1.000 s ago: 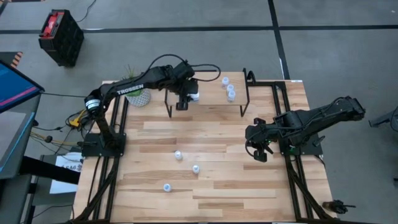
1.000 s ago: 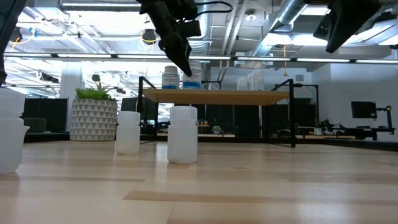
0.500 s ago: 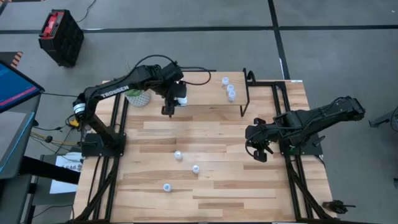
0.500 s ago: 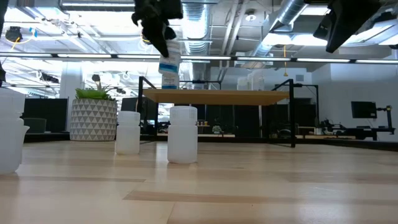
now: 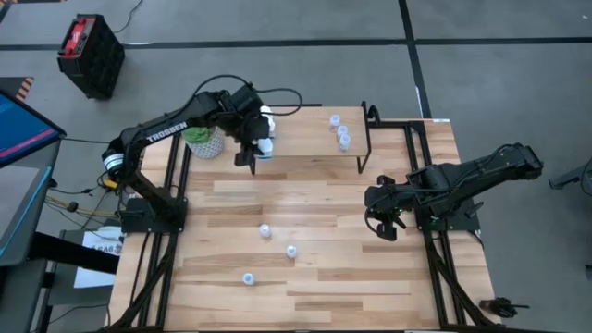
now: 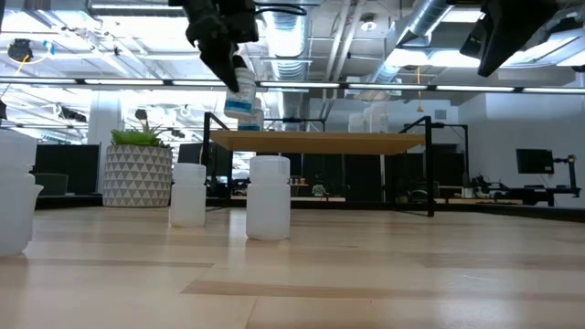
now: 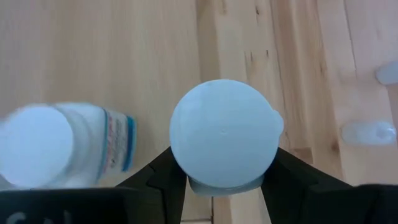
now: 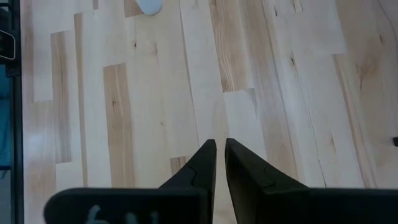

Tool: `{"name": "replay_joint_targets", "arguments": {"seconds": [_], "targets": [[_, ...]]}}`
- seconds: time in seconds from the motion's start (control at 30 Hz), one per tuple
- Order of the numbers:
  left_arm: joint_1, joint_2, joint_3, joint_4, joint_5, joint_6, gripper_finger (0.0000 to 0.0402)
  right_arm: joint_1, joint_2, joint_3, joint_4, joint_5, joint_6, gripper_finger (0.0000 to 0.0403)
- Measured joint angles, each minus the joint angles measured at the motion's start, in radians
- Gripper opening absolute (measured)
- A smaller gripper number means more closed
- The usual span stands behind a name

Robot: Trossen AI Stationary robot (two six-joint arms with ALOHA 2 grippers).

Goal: Pick and place medicine bottles onto shelf by color
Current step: Adjust the blue pill bottle on the shelf

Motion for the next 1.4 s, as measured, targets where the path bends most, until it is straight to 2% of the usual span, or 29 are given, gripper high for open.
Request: {"name": "replay_joint_targets", "arguments": {"seconds": [0.23, 0.37, 0.8, 0.97, 1.23, 1.4], "targets": [[0.01, 0.003, -0.001, 0.048, -0.019, 0.047, 0.0145, 0.0, 0.0, 0.0, 0.0, 0.0, 0.0, 0.0059], [0.024, 0.004, -0.048, 0.111, -0.02, 0.097, 0.0145, 0.0, 0.0, 0.0, 0.0, 0.0, -0.001, 0.0059], [0.031, 0.0, -0.078, 0.15, -0.036, 0.135, 0.0149, 0.0, 0.0, 0.0, -0.001, 0.0, -0.002, 0.0059], [0.031, 0.0, -0.078, 0.146, -0.072, 0.12, 0.0167, 0.0, 0.0, 0.0, -0.001, 0.0, -0.002, 0.0059], [0.028, 0.0, -0.078, 0.152, -0.073, 0.116, 0.0214, 0.0, 0.0, 0.0, -0.001, 0.0, -0.002, 0.0059], [0.028, 0.0, -0.078, 0.152, -0.074, 0.102, 0.0228, 0.0, 0.0, 0.0, -0.001, 0.0, -0.002, 0.0059]]}}
